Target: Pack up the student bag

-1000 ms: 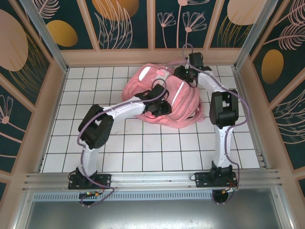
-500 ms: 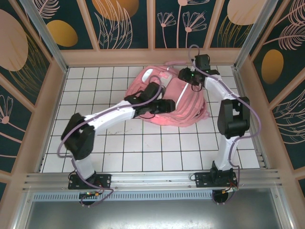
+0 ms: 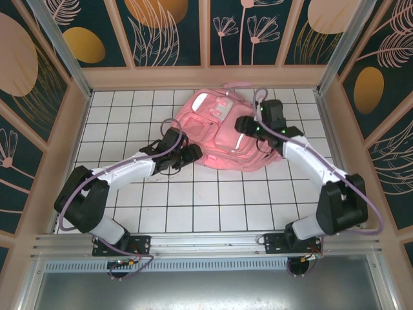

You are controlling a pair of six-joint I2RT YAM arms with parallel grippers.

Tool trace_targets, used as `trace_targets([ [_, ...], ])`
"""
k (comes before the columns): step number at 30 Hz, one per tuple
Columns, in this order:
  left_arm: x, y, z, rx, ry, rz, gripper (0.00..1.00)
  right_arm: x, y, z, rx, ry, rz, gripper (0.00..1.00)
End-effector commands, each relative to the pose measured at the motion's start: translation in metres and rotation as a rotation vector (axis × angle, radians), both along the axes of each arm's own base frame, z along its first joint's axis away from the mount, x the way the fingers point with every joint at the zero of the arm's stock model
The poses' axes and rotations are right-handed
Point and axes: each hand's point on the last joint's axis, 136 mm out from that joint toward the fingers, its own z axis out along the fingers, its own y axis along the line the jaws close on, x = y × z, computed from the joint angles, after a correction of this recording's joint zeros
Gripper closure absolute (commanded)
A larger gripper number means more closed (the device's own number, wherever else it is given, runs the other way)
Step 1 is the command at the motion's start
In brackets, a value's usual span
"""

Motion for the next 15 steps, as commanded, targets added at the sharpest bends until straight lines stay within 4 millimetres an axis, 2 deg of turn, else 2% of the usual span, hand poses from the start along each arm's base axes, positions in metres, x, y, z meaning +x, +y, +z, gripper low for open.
trace_targets([
  [1,0.010,-0.009,-0.003,-0.102,0.009,0.050,0.34,-0.024,0.018,0.008,0.025,-0.098,0.025,0.51],
  [5,0.010,-0.011,-0.016,-0.114,0.048,0.070,0.35,-0.060,0.043,0.002,0.029,-0.179,0.102,0.52],
  [10,0.017,-0.014,-0.025,-0.113,0.048,0.082,0.39,-0.094,0.060,-0.015,0.008,-0.260,0.165,0.52],
  [13,0.024,-0.019,-0.026,-0.122,0.042,0.083,0.48,-0.107,0.067,-0.030,-0.036,-0.268,0.188,0.54],
  [15,0.026,-0.020,-0.037,-0.101,0.057,0.087,0.56,-0.113,0.071,-0.042,-0.077,-0.264,0.199,0.55],
])
